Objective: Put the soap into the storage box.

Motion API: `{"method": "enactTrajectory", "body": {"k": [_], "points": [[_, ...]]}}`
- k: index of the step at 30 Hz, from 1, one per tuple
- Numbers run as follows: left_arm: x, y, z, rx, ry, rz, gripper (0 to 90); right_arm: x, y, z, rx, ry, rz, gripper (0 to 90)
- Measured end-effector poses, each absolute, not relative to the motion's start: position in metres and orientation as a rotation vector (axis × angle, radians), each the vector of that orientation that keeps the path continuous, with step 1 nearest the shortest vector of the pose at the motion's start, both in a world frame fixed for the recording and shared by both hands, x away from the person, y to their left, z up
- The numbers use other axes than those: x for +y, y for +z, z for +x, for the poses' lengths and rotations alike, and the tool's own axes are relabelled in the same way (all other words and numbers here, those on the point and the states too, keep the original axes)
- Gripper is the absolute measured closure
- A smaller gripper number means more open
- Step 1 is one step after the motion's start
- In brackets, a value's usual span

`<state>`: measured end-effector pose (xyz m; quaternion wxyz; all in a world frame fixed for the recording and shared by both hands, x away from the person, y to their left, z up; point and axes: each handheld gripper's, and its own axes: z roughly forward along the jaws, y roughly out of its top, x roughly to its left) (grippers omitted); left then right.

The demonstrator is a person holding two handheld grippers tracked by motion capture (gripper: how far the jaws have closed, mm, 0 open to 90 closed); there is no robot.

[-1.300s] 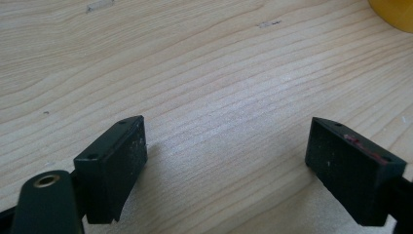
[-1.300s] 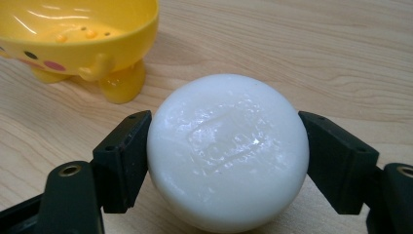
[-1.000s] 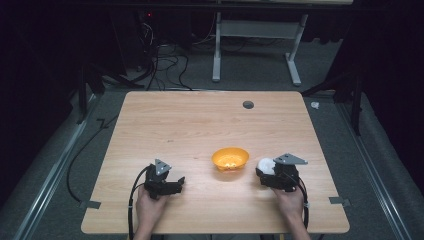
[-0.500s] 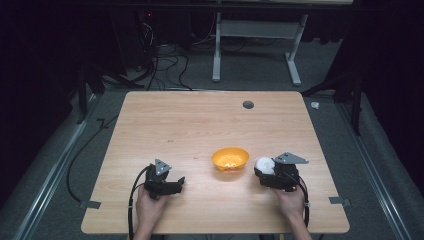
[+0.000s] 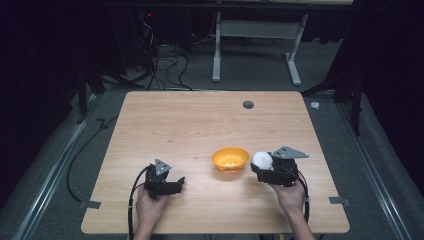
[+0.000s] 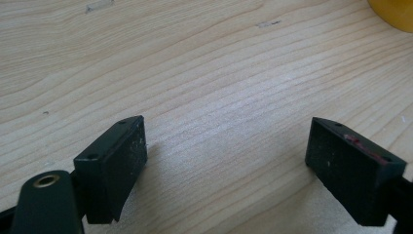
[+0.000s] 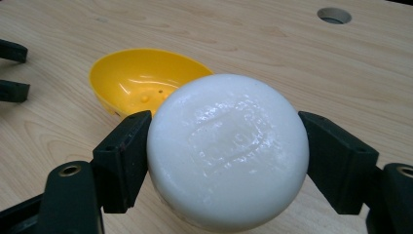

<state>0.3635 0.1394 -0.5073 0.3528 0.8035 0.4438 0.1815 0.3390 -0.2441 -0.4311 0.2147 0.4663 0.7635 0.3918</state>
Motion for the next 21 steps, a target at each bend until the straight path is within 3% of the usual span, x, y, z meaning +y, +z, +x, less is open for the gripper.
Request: {"method": "enactTrajectory", "body": {"k": [21], "points": [[0.139, -0.507, 0.364, 1.148, 0.468, 2.078, 15.7, -0.218, -0.417, 0.355, 2.198, 1.088, 1.219, 24.8]]}}
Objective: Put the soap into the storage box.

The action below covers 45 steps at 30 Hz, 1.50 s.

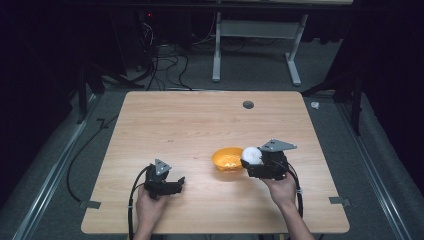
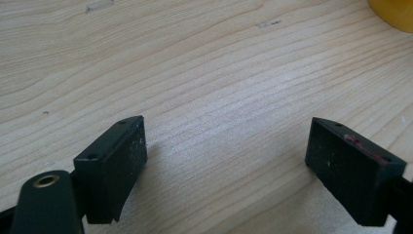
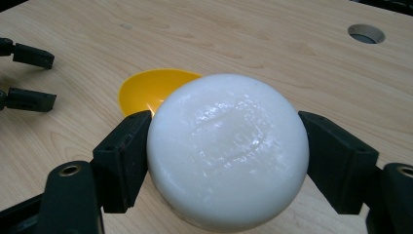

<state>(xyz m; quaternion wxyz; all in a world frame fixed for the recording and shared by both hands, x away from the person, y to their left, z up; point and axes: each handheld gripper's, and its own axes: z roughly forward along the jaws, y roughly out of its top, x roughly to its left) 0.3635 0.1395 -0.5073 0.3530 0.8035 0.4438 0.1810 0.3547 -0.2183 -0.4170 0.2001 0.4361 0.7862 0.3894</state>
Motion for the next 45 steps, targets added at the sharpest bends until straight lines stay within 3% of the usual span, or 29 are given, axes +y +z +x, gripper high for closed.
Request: {"method": "enactTrajectory", "body": {"k": [45], "points": [[0.14, -0.507, 0.364, 1.145, 0.468, 2.08, 15.7, -0.169, -0.433, 0.397, 2.341, 0.99, 1.216, 24.7]]}}
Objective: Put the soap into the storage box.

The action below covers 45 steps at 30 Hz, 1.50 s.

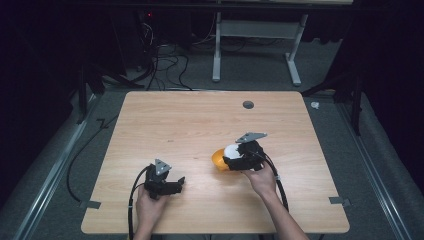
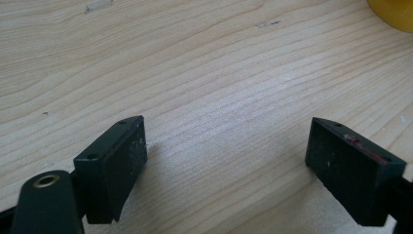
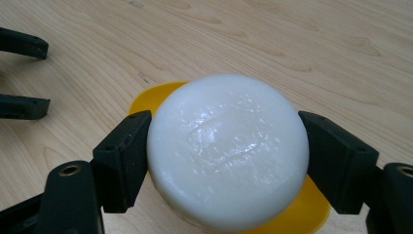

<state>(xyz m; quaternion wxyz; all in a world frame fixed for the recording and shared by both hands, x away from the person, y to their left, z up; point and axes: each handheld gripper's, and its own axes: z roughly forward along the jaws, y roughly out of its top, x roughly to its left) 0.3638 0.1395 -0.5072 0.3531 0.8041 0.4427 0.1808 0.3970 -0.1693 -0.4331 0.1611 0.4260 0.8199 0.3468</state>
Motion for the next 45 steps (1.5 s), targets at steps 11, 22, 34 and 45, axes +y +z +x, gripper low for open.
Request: {"method": "enactTrajectory", "body": {"k": [11, 22, 34, 45], "points": [[0.14, -0.507, 0.364, 1.145, 0.467, 2.08, 15.7, -0.165, -0.438, 0.402, 2.342, 0.974, 1.233, 24.7], [0.14, -0.507, 0.364, 1.144, 0.467, 2.08, 15.7, -0.162, -0.443, 0.402, 2.346, 0.959, 1.244, 24.7], [0.139, -0.507, 0.364, 1.144, 0.467, 2.079, 15.7, -0.162, -0.448, 0.403, 2.357, 0.944, 1.277, 24.5], [0.139, -0.507, 0.364, 1.144, 0.467, 2.08, 15.7, -0.169, -0.437, 0.399, 2.277, 1.03, 1.266, 27.4]]}}
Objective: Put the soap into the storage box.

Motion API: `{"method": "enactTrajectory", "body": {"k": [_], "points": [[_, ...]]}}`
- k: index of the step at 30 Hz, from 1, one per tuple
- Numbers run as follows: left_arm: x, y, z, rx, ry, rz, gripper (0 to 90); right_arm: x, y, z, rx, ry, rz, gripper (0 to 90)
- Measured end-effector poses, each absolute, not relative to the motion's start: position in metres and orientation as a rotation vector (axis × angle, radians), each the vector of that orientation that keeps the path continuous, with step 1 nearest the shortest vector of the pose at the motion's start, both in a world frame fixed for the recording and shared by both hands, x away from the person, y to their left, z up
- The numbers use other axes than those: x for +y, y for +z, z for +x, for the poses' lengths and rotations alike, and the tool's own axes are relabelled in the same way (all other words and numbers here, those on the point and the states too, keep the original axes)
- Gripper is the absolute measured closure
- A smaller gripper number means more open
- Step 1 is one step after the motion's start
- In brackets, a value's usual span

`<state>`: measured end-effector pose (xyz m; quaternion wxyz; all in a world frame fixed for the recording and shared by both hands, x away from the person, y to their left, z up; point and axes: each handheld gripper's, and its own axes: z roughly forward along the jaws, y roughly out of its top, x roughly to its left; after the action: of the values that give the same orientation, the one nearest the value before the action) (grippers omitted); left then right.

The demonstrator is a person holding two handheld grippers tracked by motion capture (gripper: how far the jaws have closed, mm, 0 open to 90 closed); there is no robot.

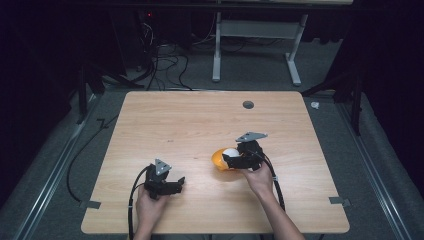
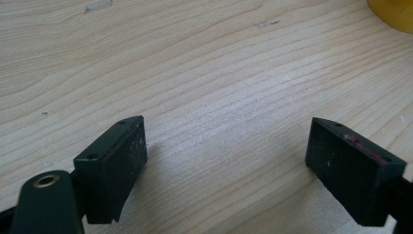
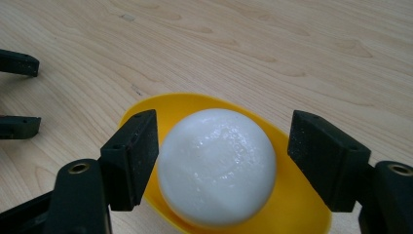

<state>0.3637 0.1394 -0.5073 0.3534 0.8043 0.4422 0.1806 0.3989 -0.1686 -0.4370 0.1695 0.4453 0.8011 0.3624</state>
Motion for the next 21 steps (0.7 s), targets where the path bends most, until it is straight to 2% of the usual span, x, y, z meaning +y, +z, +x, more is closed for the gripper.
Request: {"method": "enactTrajectory", "body": {"k": [21], "points": [[0.139, -0.507, 0.364, 1.144, 0.467, 2.08, 15.7, -0.19, -0.418, 0.388, 2.179, 1.163, 1.247, 28.8]]}}
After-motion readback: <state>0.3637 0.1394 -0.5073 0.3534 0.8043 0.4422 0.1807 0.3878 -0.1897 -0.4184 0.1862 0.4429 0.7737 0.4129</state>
